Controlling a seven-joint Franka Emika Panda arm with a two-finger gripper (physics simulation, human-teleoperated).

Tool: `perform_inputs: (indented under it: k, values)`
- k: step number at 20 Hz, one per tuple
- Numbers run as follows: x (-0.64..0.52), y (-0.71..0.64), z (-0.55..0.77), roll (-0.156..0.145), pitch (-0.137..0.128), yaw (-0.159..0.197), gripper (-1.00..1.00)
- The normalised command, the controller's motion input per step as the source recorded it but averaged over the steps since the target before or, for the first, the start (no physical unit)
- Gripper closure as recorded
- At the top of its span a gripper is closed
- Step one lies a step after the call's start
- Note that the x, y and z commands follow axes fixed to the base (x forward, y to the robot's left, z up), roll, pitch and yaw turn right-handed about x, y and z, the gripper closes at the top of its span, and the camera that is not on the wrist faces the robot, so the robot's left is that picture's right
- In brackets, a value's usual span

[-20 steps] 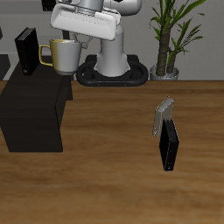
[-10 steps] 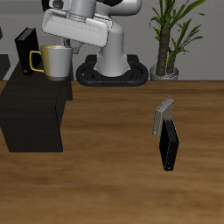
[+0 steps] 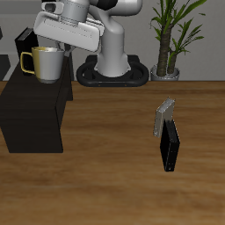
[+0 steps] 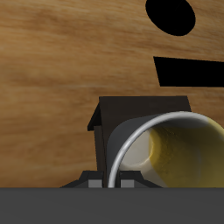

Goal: Place the right black book upright on top of the shelf and place the white-yellow mug on top of the shelf

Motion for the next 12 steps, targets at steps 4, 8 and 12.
perform_inputs:
  k: [4, 8, 12]
  values:
    - [0.07, -0.05, -0.23, 0.000, 0.027, 0.027, 1.00]
    - [0.09, -0.07, -0.23, -0.006, 0.033, -0.009, 1.00]
    - [0.05, -0.12, -0.22, -0.025, 0.026, -0.019, 1.00]
